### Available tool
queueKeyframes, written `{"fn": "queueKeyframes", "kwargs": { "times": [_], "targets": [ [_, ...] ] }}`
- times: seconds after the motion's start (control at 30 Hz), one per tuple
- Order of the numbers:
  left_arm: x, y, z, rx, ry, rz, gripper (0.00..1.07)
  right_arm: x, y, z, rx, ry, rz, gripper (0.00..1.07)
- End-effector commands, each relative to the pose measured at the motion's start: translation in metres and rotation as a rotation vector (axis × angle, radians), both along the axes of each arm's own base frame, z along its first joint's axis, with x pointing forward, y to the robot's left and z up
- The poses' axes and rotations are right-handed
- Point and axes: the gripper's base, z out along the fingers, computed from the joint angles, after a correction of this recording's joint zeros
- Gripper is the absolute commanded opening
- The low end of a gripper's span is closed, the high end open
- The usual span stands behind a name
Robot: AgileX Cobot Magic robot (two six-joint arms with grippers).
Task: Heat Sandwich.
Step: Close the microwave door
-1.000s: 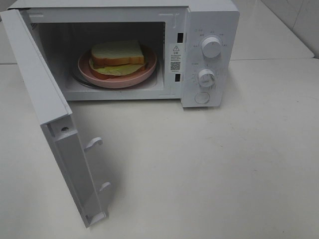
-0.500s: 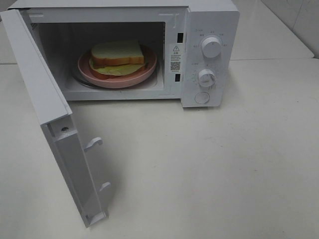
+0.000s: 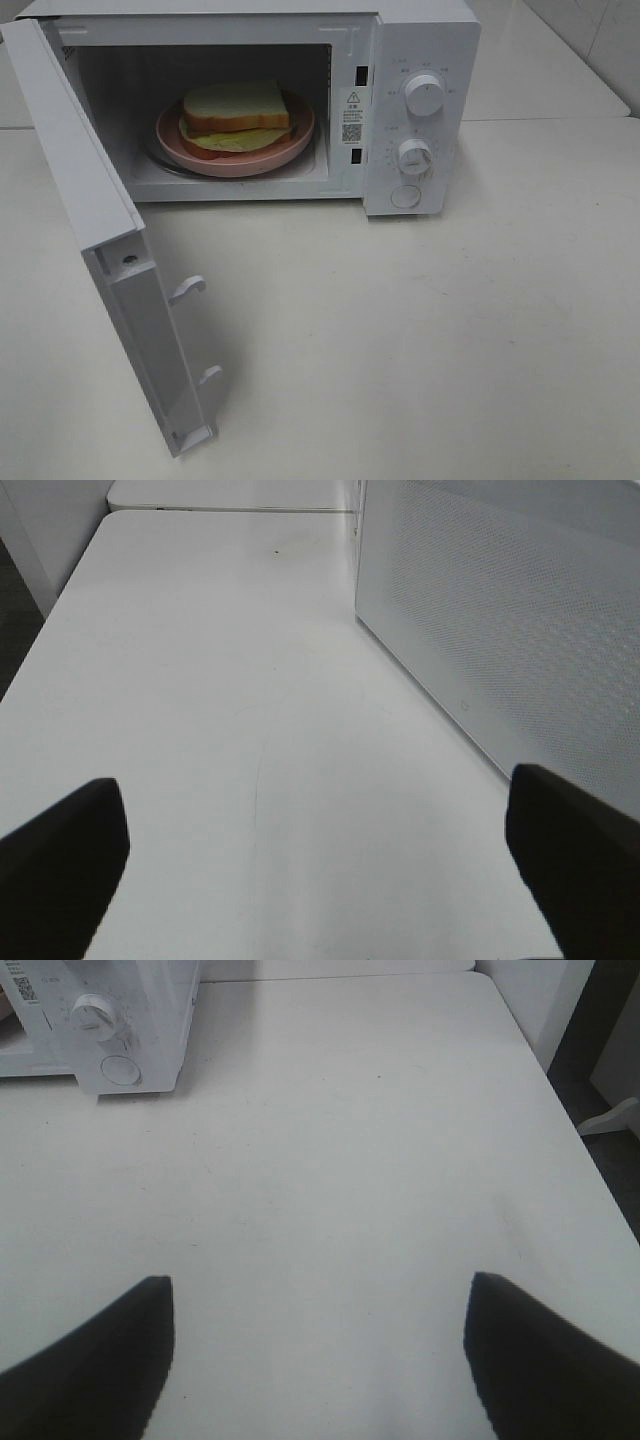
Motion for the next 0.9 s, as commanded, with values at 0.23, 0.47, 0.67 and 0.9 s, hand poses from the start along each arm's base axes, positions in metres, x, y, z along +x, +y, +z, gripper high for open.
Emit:
{"fn": "queueKeyframes", "kwargs": {
  "times": [0.23, 0.47, 0.67, 0.9],
  "targets": [
    [-0.0034, -0.0010, -0.0005, -0.007, -0.029, -0.007, 0.97, -0.0032, 0.0002, -0.0005, -0.001, -0.036, 0.000, 0.76],
    [-0.0034, -0.0010, -0.0005, -0.007, -0.029, -0.007, 0.97, -0.0032, 0.0002, -0.0005, -0.001, -0.036, 0.000, 0.76],
    [-0.0034, -0.0010, -0.0005, -0.007, -0.029, -0.007, 0.97, -0.0032, 0.0002, -0.0005, -0.001, -0.036, 0.000, 0.76],
    [-0.0034, -0.0010, -0.0005, -0.007, -0.029, -0.007, 0.97, -0.0032, 0.0002, -0.0005, -0.001, -0.036, 0.000, 0.76]
  ]
}}
